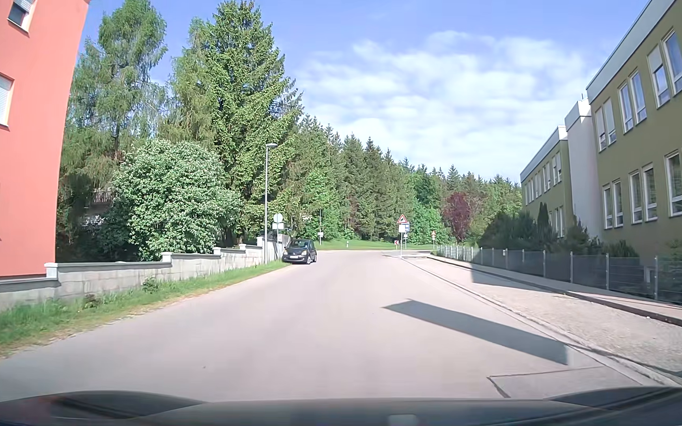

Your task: Follow the waypoints while adhering to traffic rules and regulations

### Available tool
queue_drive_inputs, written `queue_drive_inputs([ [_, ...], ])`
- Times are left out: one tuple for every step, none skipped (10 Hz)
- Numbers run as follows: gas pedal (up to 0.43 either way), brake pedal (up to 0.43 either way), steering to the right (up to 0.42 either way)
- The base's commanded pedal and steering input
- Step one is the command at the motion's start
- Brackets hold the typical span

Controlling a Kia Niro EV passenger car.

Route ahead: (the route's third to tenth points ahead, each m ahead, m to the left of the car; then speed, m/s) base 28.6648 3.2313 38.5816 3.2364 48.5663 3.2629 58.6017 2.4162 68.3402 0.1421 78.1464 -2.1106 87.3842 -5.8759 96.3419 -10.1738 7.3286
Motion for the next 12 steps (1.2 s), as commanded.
queue_drive_inputs([
  [0.169,0.0,0.003],
  [0.169,0.0,0.003],
  [0.169,0.0,0.003],
  [0.169,0.0,0.002],
  [0.169,0.0,0.002],
  [0.169,0.0,0.002],
  [0.169,0.0,0.002],
  [0.169,0.0,0.002],
  [0.169,0.0,0.002],
  [0.169,0.0,0.002],
  [0.169,0.0,0.002],
  [0.169,0.0,0.002],
])
